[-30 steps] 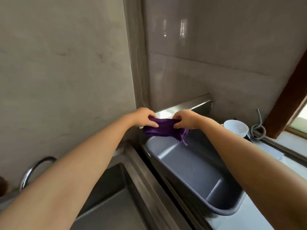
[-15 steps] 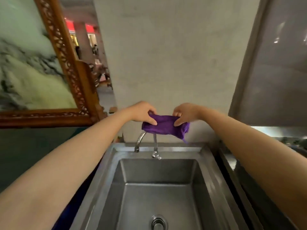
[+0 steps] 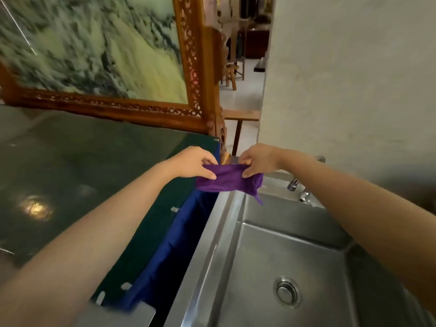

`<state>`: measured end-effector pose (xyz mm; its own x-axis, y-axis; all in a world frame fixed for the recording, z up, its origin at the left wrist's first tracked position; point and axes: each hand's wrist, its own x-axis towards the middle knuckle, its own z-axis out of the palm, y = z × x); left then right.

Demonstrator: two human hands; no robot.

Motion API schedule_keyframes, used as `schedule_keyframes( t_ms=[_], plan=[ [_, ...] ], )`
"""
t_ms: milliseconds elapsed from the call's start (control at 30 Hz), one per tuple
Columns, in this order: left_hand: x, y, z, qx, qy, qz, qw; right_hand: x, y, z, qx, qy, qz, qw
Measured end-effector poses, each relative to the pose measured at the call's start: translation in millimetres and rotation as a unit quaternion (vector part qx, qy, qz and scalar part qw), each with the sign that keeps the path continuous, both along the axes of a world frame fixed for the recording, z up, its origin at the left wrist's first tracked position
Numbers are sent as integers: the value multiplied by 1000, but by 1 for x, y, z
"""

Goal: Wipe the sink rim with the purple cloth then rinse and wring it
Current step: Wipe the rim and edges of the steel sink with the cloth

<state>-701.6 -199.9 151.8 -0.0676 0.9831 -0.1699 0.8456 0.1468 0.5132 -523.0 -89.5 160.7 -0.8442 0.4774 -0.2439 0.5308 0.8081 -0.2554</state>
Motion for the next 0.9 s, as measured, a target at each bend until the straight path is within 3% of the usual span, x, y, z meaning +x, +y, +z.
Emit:
schedule_keyframes(
  t_ms=[233,400,600,700,800,900],
  plan=[
    [-29,6,-112,-46,-96,28,994,-34,2,-97,-32,-63,-42,997],
    [-11,20,-171,-38,-117,49,991,-37,17,-152,-25,-86,-91,992],
    [5,42,-232,-8,-138,160,977,-31,43,-224,-66,25,-224,972],
    [13,56,-260,14,-138,227,964,-43,55,-257,-1,75,-235,969],
    [20,67,-280,37,-52,233,970,-59,62,-286,58,112,-280,952],
    [13,72,-296,71,107,200,971,-76,51,-313,-67,211,-366,904]
  ],
)
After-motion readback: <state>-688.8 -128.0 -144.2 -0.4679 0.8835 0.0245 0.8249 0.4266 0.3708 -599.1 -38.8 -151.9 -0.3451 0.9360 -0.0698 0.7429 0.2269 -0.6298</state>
